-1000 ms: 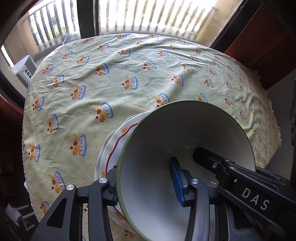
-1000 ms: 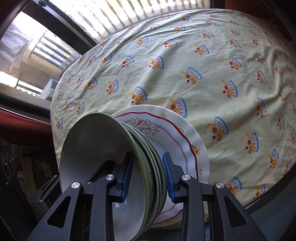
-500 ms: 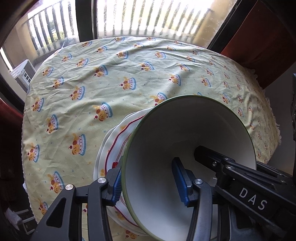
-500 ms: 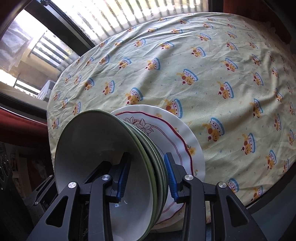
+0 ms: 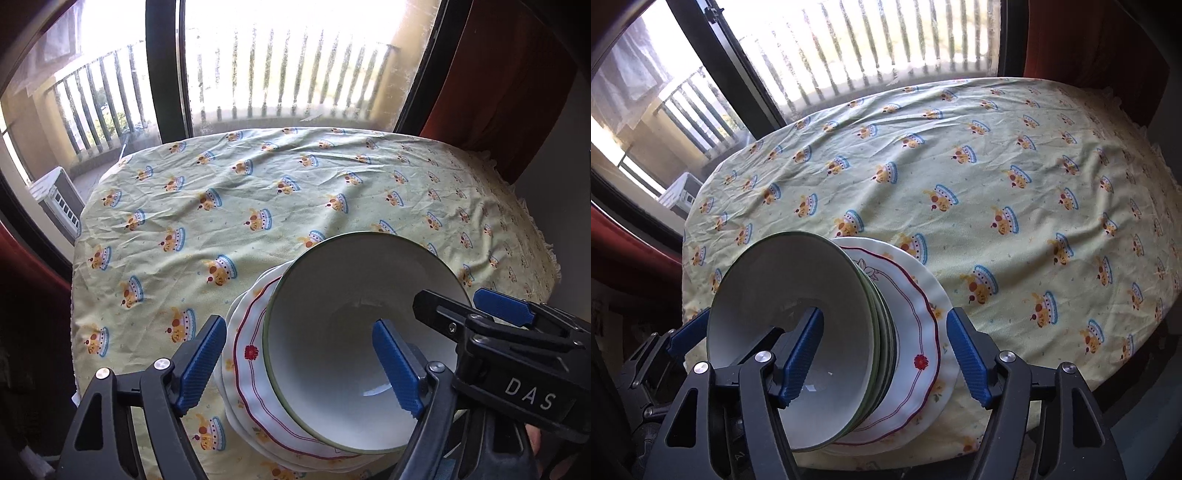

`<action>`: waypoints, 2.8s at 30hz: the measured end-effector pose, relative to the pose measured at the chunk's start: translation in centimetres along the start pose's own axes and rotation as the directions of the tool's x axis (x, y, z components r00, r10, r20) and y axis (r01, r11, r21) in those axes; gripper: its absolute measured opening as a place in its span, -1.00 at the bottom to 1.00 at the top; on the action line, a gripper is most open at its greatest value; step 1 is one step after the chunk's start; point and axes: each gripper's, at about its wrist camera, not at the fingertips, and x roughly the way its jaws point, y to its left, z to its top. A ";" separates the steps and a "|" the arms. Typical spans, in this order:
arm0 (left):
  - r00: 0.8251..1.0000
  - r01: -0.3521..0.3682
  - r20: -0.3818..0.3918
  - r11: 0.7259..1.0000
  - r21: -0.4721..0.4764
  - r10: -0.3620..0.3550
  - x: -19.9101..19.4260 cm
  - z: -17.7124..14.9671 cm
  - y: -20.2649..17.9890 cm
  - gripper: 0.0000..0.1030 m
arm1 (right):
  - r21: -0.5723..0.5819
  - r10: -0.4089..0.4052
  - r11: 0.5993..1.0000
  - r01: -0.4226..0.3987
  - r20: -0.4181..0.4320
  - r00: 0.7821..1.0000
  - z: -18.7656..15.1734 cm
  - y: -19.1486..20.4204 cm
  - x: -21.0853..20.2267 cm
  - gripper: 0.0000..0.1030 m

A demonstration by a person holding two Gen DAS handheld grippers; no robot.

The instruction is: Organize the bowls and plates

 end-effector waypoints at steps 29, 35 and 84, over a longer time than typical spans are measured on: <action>0.931 -0.158 0.285 0.958 -0.239 0.225 -3.9 -9.4 -10.3 0.88 | -0.191 0.002 0.979 0.071 0.358 0.934 -7.6 -13.0 -6.0 0.81; 0.933 -0.156 0.286 0.961 -0.230 0.220 -3.2 -10.8 -12.1 0.88 | -0.230 0.025 0.971 0.071 0.391 0.920 -9.8 -14.4 -6.1 0.81; 0.918 -0.237 0.273 0.951 -0.199 0.286 -3.0 -10.6 -15.3 0.99 | -0.158 0.024 0.987 0.041 0.388 0.921 -9.5 -17.8 -6.1 0.90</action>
